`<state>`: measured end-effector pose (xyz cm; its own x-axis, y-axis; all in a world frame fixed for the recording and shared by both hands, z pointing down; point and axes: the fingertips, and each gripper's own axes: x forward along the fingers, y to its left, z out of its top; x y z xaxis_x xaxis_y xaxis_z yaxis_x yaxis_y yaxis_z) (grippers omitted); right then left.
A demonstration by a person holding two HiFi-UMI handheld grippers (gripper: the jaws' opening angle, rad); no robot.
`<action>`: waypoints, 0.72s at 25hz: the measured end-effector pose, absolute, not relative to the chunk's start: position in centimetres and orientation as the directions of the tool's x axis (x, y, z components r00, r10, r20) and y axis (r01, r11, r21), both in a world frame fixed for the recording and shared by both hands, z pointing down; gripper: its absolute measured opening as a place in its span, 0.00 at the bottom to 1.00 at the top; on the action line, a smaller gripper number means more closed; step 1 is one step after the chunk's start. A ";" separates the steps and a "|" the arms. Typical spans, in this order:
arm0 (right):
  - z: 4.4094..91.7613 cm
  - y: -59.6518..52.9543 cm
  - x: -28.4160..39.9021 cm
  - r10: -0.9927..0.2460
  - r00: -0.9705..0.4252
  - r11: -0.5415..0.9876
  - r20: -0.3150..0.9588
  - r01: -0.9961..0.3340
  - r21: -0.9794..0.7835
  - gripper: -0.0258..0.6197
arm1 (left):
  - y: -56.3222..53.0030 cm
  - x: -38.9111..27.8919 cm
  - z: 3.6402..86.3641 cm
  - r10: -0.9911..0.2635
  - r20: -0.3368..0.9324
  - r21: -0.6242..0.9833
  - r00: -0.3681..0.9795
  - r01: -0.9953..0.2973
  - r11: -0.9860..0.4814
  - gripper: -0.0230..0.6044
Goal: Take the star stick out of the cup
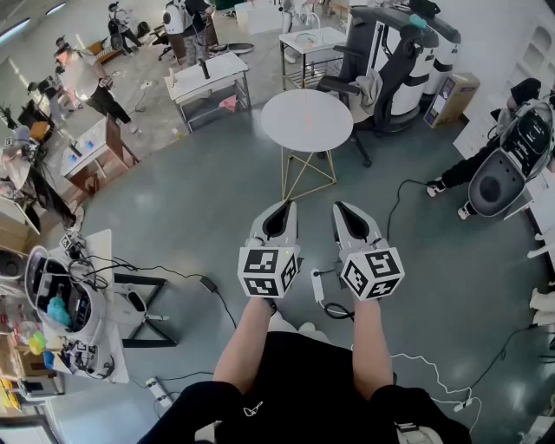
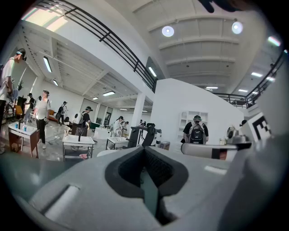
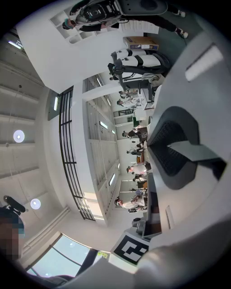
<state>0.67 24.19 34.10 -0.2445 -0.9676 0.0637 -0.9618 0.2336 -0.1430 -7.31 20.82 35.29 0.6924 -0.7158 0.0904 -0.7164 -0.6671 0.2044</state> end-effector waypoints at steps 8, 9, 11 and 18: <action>34.2 25.1 1.3 -0.968 -0.244 0.235 0.065 -0.964 -0.122 0.04 | 21.1 -7.0 35.1 -0.719 0.089 0.204 0.689 -0.720 -0.664 0.04; 34.3 25.4 1.5 -0.968 -0.241 0.232 0.065 -0.965 -0.123 0.04 | 21.4 -6.9 35.2 -0.718 0.091 0.205 0.690 -0.719 -0.664 0.04; 34.4 25.6 1.9 -0.970 -0.235 0.225 0.061 -0.966 -0.130 0.04 | 21.6 -6.6 35.2 -0.719 0.091 0.207 0.688 -0.720 -0.663 0.04; 36.5 25.8 2.4 -0.963 -0.251 0.234 0.101 -0.960 -0.154 0.04 | 22.4 -5.0 35.1 -0.722 0.087 0.195 0.687 -0.722 -0.664 0.04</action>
